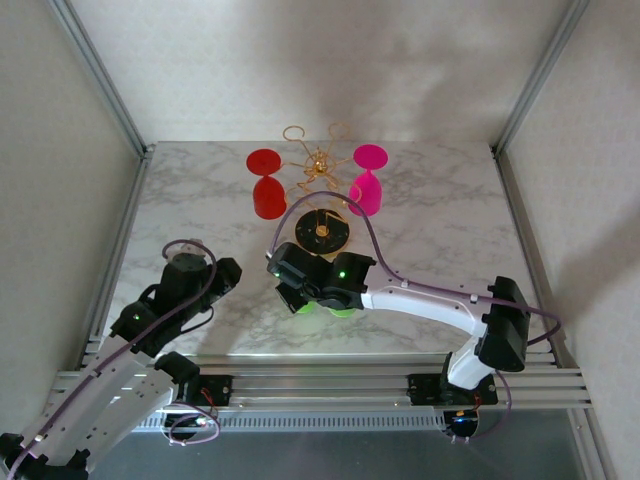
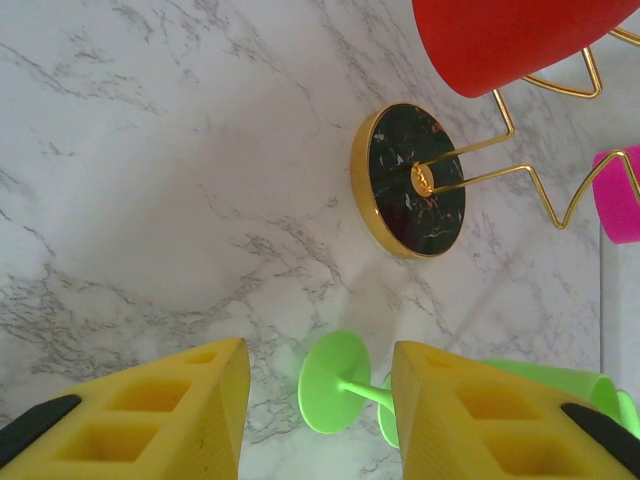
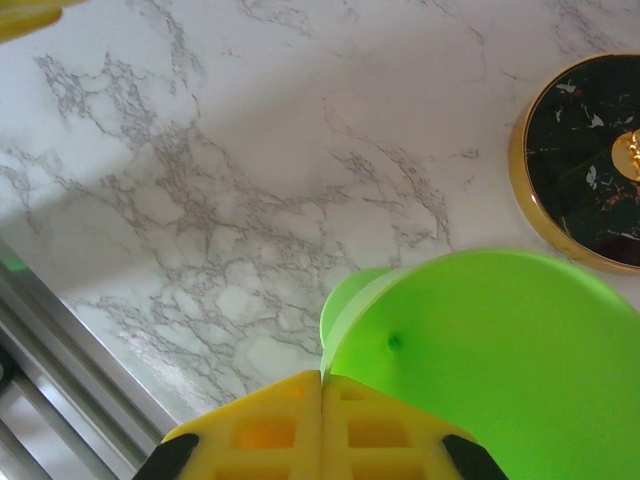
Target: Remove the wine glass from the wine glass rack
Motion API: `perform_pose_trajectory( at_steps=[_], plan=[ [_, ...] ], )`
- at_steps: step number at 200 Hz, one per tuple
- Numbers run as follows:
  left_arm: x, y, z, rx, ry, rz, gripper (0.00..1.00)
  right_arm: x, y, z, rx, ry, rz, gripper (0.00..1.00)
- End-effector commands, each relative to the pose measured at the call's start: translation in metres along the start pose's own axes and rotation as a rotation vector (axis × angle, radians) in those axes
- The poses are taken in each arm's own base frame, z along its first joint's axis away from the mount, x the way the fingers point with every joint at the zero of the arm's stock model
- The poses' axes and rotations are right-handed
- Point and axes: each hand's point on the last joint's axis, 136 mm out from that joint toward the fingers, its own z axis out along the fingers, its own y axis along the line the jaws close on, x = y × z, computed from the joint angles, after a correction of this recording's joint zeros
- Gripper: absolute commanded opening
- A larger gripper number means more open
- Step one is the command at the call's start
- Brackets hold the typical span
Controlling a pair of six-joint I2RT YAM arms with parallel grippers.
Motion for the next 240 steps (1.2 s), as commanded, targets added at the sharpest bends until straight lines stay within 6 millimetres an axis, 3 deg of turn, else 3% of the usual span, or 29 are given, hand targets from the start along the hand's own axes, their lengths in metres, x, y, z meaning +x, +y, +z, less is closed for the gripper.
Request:
perform_pose_trajectory(
  at_steps=[1, 89, 175, 240],
  plan=[
    [-0.007, -0.001, 0.0, 0.0, -0.03, 0.003, 0.41, 0.005, 0.001, 0.009, 0.02, 0.005, -0.009, 0.0],
    [-0.007, -0.001, 0.001, 0.002, -0.033, 0.002, 0.41, 0.013, 0.001, 0.018, 0.027, 0.033, -0.008, 0.0],
    [-0.007, -0.001, 0.001, 0.003, -0.035, 0.0, 0.42, 0.007, -0.001, 0.012, 0.029, 0.015, -0.001, 0.26],
    [-0.009, -0.006, 0.0, 0.013, -0.035, 0.0, 0.42, -0.015, -0.005, -0.019, 0.028, -0.056, 0.007, 0.38]
  ],
)
